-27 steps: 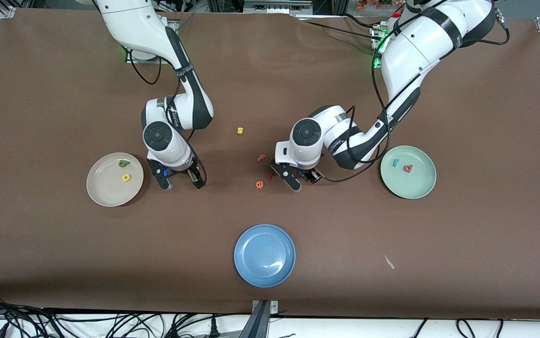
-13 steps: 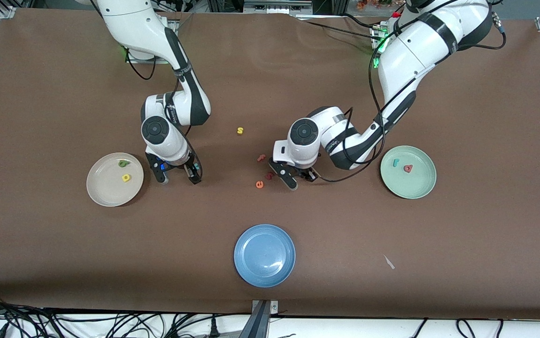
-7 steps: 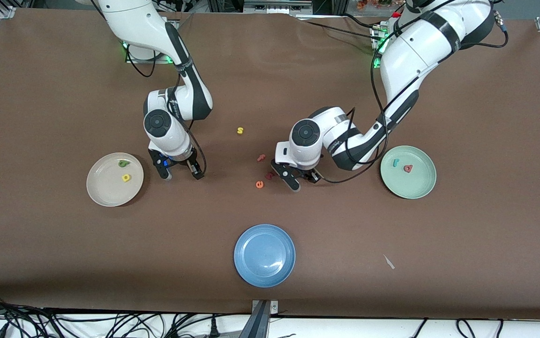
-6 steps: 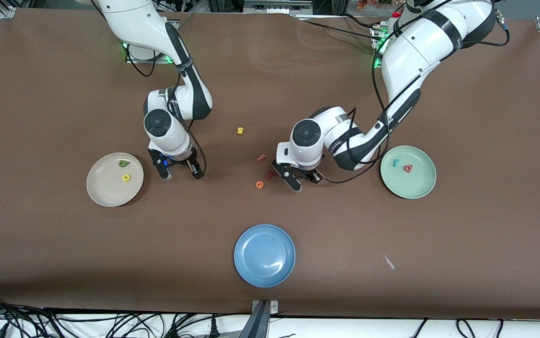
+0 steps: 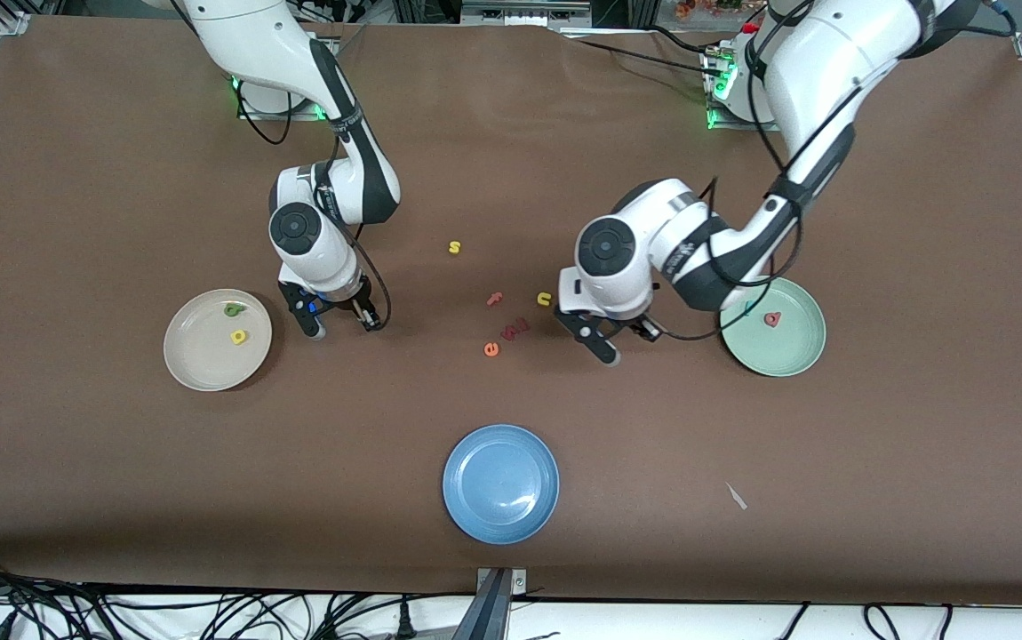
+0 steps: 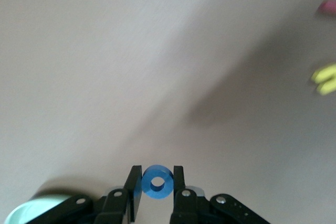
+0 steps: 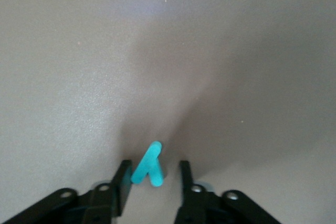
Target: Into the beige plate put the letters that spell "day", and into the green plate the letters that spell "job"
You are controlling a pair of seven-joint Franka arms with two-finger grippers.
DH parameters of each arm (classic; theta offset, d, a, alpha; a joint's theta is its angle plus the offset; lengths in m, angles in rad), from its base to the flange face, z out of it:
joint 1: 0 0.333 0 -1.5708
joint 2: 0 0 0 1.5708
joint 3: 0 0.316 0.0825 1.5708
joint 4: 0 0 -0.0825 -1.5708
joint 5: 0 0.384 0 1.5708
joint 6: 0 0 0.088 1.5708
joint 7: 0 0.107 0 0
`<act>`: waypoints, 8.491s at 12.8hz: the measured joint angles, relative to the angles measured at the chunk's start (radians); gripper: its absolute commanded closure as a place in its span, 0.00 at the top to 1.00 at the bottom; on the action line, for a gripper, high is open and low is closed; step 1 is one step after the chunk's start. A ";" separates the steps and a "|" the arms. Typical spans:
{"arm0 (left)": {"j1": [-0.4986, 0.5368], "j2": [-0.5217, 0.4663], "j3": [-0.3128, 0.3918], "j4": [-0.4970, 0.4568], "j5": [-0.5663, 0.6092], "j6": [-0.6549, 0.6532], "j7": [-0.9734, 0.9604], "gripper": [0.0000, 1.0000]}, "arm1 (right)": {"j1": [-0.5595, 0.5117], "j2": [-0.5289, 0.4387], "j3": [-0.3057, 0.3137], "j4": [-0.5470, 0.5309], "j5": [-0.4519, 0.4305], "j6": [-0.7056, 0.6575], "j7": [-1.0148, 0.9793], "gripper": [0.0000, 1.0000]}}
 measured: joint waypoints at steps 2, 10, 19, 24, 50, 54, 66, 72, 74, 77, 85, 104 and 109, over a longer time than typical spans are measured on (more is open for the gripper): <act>0.110 -0.002 -0.038 -0.002 0.000 -0.050 0.118 0.05 | 0.000 -0.002 0.000 -0.002 0.000 0.000 -0.004 0.19; 0.429 0.005 -0.086 -0.105 -0.083 -0.077 0.347 0.05 | -0.001 -0.003 -0.001 0.015 0.000 -0.016 -0.019 0.00; 0.533 0.018 -0.078 -0.270 -0.011 0.120 0.348 0.14 | -0.007 -0.049 -0.287 0.102 -0.004 -0.439 -0.782 0.00; 0.536 0.022 -0.080 -0.285 -0.011 0.168 0.348 0.98 | -0.036 -0.020 -0.423 0.088 -0.005 -0.456 -1.155 0.27; 0.430 -0.237 -0.137 0.275 -0.282 -0.385 0.221 1.00 | -0.012 -0.036 -0.383 0.528 -0.042 -1.023 -0.918 1.00; 0.276 -0.323 0.095 0.301 -0.330 -0.335 0.197 1.00 | -0.240 -0.127 -0.106 0.528 -0.173 -1.023 -0.885 1.00; 0.051 -0.684 0.503 -0.048 -0.613 -0.224 -0.058 1.00 | -0.598 -0.424 0.199 0.464 -0.377 -1.018 -1.032 1.00; 0.014 -0.693 0.566 -0.077 -0.632 -0.206 -0.058 1.00 | -0.629 -0.538 0.234 0.465 -0.390 -1.060 -1.032 1.00; 0.014 -0.693 0.567 -0.077 -0.632 -0.206 -0.058 1.00 | -0.632 -0.551 0.235 0.468 -0.390 -1.079 -1.032 1.00; 0.013 -0.693 0.568 -0.077 -0.632 -0.201 -0.058 1.00 | -0.647 -0.552 0.235 0.474 -0.390 -1.083 -1.080 1.00; 0.014 -0.697 0.580 -0.077 -0.632 -0.186 -0.058 1.00 | -0.687 -0.550 0.235 0.474 -0.377 -1.079 -0.975 1.00; 0.008 -0.706 0.575 -0.069 -0.632 -0.213 -0.058 1.00 | -0.704 -0.534 0.236 0.474 -0.377 -1.072 -1.086 1.00; 0.007 -0.706 0.575 -0.069 -0.632 -0.213 -0.058 1.00 | -0.704 -0.532 0.236 0.474 -0.377 -1.071 -1.087 1.00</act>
